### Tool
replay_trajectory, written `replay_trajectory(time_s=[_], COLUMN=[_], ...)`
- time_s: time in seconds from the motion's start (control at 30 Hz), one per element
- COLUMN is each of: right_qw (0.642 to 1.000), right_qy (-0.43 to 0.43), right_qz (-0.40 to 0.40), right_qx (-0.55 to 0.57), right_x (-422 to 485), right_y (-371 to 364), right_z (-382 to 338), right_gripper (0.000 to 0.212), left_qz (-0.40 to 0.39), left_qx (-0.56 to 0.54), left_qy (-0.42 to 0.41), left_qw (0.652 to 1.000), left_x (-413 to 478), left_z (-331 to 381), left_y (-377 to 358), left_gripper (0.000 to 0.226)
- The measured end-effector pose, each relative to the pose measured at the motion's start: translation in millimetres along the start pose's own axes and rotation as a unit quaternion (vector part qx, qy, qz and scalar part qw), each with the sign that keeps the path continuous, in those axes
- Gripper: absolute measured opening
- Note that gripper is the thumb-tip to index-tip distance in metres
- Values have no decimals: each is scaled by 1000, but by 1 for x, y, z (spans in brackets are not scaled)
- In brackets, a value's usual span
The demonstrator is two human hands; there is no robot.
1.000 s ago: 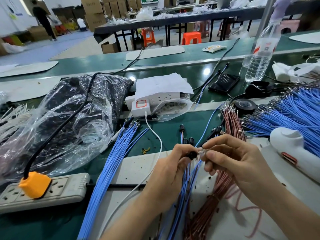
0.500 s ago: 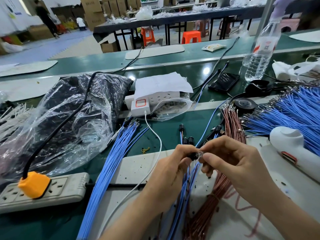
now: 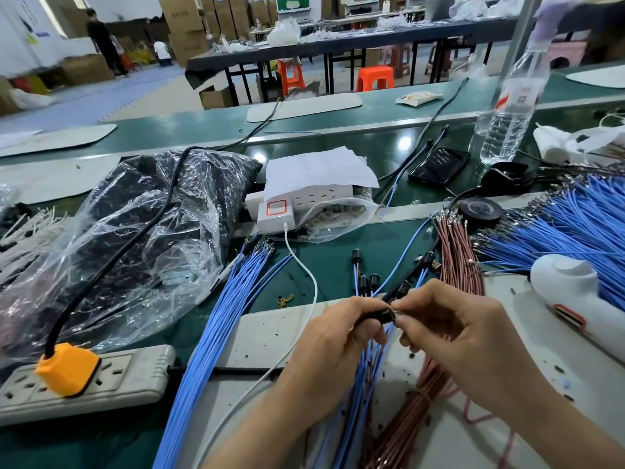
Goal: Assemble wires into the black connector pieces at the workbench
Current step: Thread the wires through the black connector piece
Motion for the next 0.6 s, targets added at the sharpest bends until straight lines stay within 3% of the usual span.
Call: replay_trajectory(time_s=[0.1,0.2,0.3,0.6], right_qw=[999,978,953,972], right_qy=[-31,-109,-169,-119], right_qz=[-22,-63,-88,-97], right_qx=[29,164,236,178], right_x=[1,4,6,7], right_y=[-1,-2,-5,-5], right_z=[4,11,18,12], right_gripper=[24,11,19,13], left_qz=[-3,1,-7,-22], left_qx=[-16,-37,-58,-116], left_qy=[5,5,8,48], left_qw=[1000,999,998,992], left_x=[1,1,1,0], left_z=[-1,0,2,-3], left_y=[1,2,1,0], left_gripper=[27,27,31,20])
Point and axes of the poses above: each hand's wrist, its own x-axis towards the middle knuckle, its own y-axis out of the back of the hand, z = x × y, the point moved 6 cm from there along x, towards the middle knuckle, and after that the axes turned 3 degrees about -y, right-handed, at the moved point
